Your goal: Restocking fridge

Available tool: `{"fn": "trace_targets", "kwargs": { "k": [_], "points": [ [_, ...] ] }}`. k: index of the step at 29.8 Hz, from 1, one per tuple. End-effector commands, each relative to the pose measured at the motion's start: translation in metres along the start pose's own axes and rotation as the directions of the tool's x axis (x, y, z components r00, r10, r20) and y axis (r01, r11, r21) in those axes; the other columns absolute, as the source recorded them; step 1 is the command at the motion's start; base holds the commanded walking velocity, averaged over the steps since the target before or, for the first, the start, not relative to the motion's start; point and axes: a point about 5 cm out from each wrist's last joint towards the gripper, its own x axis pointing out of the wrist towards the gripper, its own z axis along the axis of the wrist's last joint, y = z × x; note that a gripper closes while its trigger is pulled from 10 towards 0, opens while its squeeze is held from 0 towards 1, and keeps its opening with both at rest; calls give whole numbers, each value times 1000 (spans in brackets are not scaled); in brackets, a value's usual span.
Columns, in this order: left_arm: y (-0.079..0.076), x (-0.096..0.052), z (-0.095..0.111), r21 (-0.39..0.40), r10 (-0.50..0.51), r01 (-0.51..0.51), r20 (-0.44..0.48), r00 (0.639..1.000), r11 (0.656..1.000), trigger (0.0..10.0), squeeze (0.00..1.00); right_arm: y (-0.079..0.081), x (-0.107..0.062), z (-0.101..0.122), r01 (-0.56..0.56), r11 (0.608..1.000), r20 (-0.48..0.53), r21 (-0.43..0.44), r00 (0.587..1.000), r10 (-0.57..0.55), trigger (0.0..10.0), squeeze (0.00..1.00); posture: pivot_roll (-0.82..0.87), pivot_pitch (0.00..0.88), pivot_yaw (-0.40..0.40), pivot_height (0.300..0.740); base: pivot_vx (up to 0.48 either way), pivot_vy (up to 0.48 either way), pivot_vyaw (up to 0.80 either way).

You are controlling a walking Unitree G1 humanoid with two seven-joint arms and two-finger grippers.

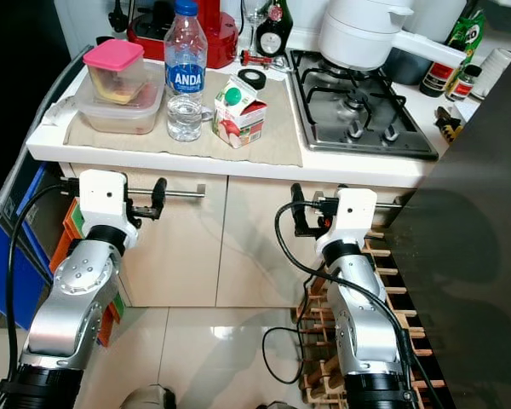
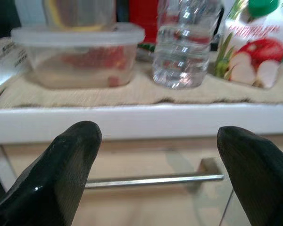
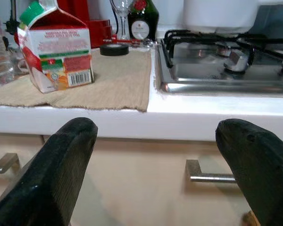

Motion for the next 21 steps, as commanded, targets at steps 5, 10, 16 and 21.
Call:
{"fn": "trace_targets", "kwargs": {
  "k": [5,10,16,21],
  "points": [
    [-9,13,6,-3,-30,30,25,999,1000,10000,0,-10,1,-1,44,999,1,-12,999,-44,10000,0,83,0,-60,740,0,0,0],
    [-12,22,11,18,-52,52,53,997,999,10000,0,-12,1,-3,61,998,-5,-11,998,-61,10000,0,73,0,-43,740,-173,0,0],
    [-12,25,9,22,-58,57,48,997,998,10000,0,-14,2,-5,76,997,-5,-6,997,-76,10000,0,73,0,-36,740,-330,0,0],
    [-11,26,9,20,-56,55,48,997,998,10000,0,-14,2,-6,76,997,-7,-7,997,-76,10000,0,73,0,-35,740,-330,0,0]
  ]
}}
